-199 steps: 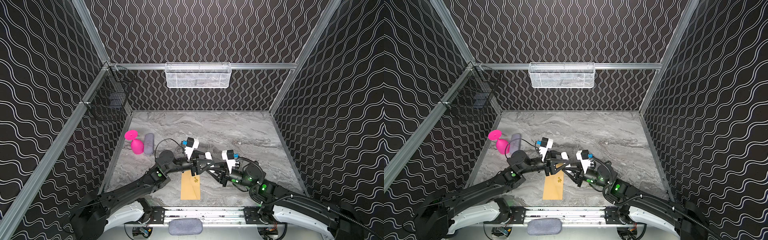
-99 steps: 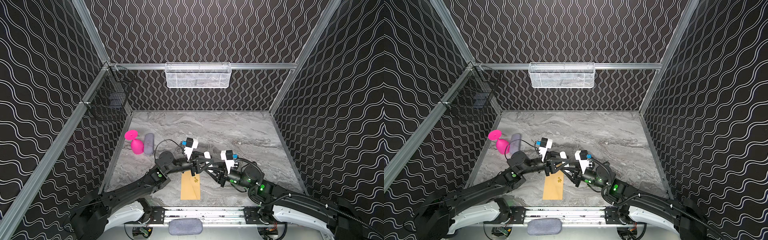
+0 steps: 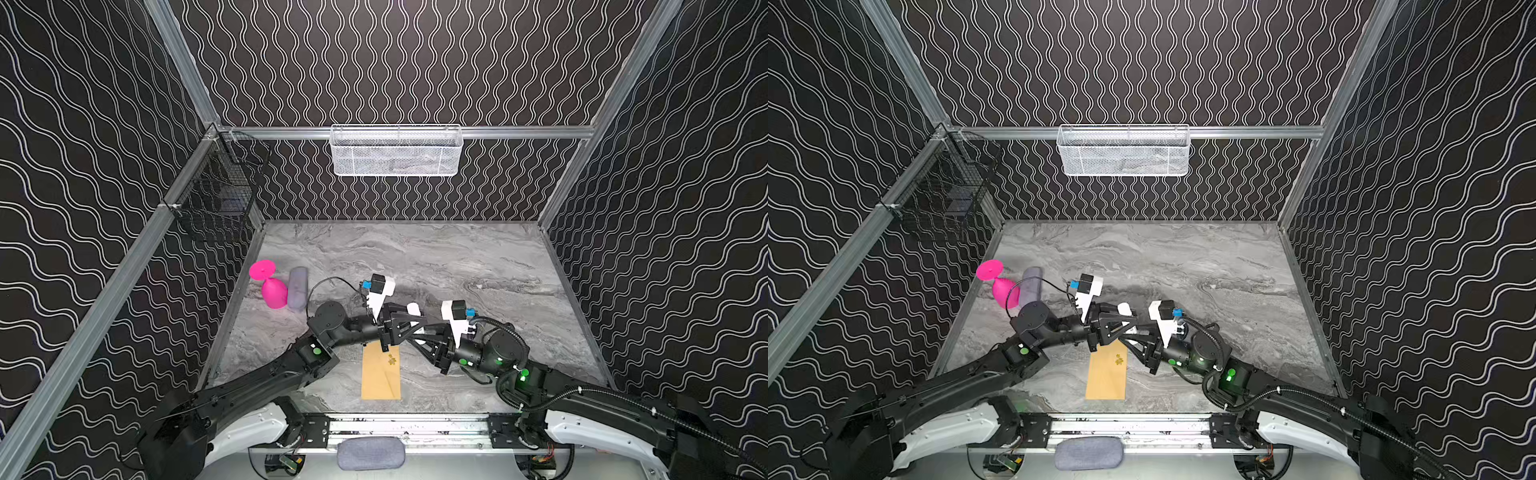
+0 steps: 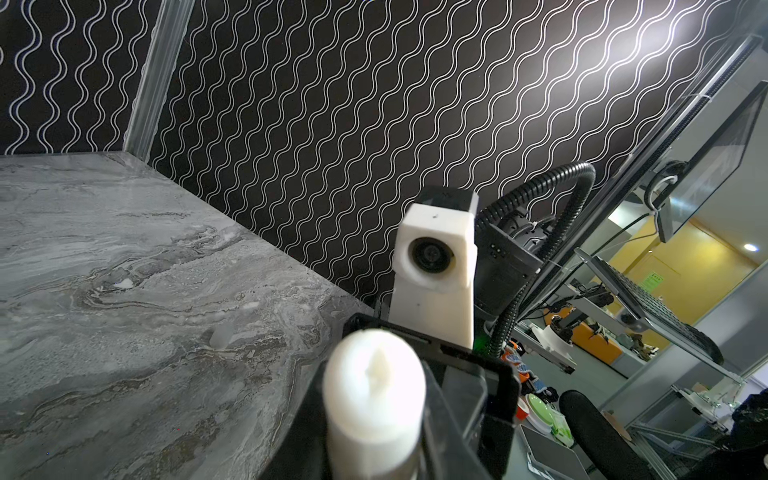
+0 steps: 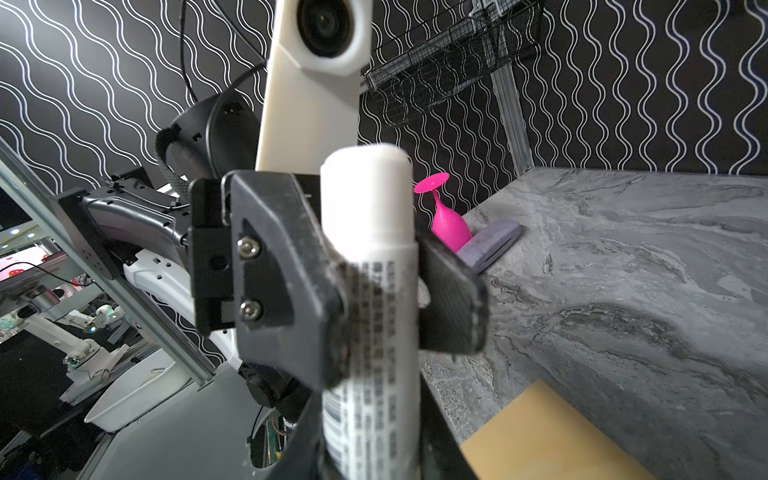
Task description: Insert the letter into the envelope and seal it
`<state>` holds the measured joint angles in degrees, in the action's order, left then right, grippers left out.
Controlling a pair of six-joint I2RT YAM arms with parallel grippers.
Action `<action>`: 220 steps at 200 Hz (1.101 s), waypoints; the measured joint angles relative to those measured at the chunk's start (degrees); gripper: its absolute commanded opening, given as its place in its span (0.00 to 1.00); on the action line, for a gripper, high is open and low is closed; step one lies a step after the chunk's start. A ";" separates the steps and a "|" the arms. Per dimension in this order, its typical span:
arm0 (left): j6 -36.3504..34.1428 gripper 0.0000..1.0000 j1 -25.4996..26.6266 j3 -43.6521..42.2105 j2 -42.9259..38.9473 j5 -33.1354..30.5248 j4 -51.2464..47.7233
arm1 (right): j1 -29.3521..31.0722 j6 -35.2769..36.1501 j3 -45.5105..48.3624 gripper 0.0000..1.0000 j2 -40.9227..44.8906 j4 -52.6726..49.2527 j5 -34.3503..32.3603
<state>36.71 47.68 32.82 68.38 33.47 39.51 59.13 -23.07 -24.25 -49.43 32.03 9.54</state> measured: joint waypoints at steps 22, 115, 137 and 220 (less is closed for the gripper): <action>-2.36 0.00 -0.13 2.51 -0.02 1.60 -3.26 | -0.70 1.66 -1.29 0.76 5.31 -7.10 0.59; -0.50 0.00 -0.74 7.13 6.97 12.85 1.90 | -2.01 5.33 3.06 0.76 16.85 -14.05 9.35; 0.85 0.00 -0.74 7.06 7.67 13.49 4.26 | -2.54 5.55 2.25 0.70 13.64 -12.20 10.34; 3.56 0.00 -0.74 5.49 8.31 13.97 9.16 | -2.99 5.53 1.64 0.37 11.19 -7.69 12.59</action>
<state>40.27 46.94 38.30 76.69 47.44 48.66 56.14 -17.54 -22.61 -38.24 24.34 22.13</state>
